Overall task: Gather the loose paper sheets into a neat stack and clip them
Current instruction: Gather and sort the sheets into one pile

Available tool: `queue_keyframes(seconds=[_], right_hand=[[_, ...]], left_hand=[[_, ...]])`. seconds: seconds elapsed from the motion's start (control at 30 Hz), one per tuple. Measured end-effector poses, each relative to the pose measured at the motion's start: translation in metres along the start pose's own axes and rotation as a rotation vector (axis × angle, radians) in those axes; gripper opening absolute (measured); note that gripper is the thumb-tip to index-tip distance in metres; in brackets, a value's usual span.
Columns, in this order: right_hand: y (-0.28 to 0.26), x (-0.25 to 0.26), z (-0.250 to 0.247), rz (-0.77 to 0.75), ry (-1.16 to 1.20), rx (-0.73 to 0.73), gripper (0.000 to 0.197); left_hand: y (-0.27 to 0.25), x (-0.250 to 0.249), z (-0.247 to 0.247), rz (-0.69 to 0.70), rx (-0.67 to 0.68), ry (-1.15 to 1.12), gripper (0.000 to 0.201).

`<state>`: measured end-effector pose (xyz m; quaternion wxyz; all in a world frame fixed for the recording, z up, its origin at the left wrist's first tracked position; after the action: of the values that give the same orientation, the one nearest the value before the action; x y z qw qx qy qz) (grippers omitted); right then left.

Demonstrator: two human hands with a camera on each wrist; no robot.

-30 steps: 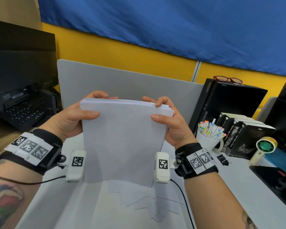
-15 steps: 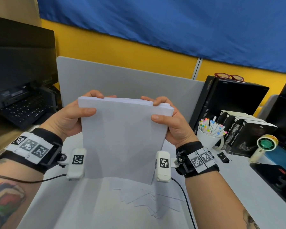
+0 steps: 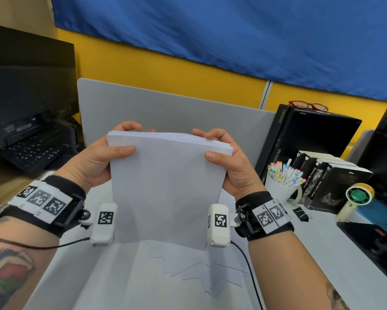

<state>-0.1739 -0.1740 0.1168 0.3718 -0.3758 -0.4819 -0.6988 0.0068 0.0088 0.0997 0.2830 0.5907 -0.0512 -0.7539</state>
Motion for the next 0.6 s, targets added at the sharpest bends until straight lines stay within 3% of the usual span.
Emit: queue_keyframes(seconds=[0.23, 0.47, 0.6], right_hand=[[-0.002, 0.001, 0.000, 0.012, -0.038, 0.029, 0.040], [-0.001, -0.003, -0.006, -0.017, 0.021, -0.061, 0.029], [-0.005, -0.006, -0.012, -0.065, 0.061, -0.154, 0.030]], left_hand=[[-0.002, 0.001, -0.004, 0.003, -0.072, 0.000, 0.034], [-0.002, 0.005, -0.002, 0.011, -0.122, 0.072, 0.026], [-0.010, 0.020, -0.003, -0.050, -0.115, 0.188, 0.062]])
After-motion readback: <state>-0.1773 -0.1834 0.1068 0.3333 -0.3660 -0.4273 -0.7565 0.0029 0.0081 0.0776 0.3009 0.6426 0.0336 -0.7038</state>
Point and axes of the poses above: each hand's wrist, its own y-axis towards the middle knuckle, its own z-axis out of the palm, x = y × z, the point moved 4 cm from there along y, towards the middle knuckle, and after that the axes turned 3 degrees about z, right-handed, at the moved point
